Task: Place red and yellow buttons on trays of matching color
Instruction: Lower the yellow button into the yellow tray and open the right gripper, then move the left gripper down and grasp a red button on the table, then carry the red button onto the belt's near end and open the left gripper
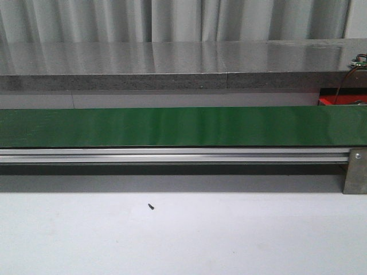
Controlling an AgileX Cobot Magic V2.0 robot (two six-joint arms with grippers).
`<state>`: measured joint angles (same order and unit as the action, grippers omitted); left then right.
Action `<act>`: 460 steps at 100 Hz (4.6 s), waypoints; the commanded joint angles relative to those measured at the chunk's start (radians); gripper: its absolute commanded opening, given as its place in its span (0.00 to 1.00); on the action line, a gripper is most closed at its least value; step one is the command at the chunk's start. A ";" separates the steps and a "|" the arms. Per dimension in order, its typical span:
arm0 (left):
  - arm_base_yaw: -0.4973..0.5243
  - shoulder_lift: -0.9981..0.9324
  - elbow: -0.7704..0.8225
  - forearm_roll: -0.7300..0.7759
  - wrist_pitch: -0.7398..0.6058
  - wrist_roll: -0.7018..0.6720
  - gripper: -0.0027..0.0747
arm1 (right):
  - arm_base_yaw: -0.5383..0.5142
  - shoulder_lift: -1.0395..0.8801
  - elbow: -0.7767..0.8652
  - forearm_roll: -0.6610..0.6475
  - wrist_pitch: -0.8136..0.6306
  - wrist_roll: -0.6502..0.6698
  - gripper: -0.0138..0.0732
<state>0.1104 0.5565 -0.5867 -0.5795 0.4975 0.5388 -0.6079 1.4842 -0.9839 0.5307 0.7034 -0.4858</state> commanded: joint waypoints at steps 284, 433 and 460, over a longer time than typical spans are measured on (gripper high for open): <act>0.313 1.432 -1.201 0.435 0.258 -0.367 0.79 | 0.525 -0.582 0.059 -0.072 0.099 -0.103 0.05; 0.273 1.590 -1.202 0.413 0.093 -0.348 0.60 | 0.525 -0.582 0.059 -0.084 0.082 -0.103 0.05; 0.275 1.590 -1.202 0.432 0.107 -0.348 0.26 | 0.525 -0.582 0.059 -0.083 0.081 -0.103 0.05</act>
<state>0.3861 2.2073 -1.7597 -0.1477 0.6363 0.1892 -0.0834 0.9142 -0.8991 0.4319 0.8384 -0.5818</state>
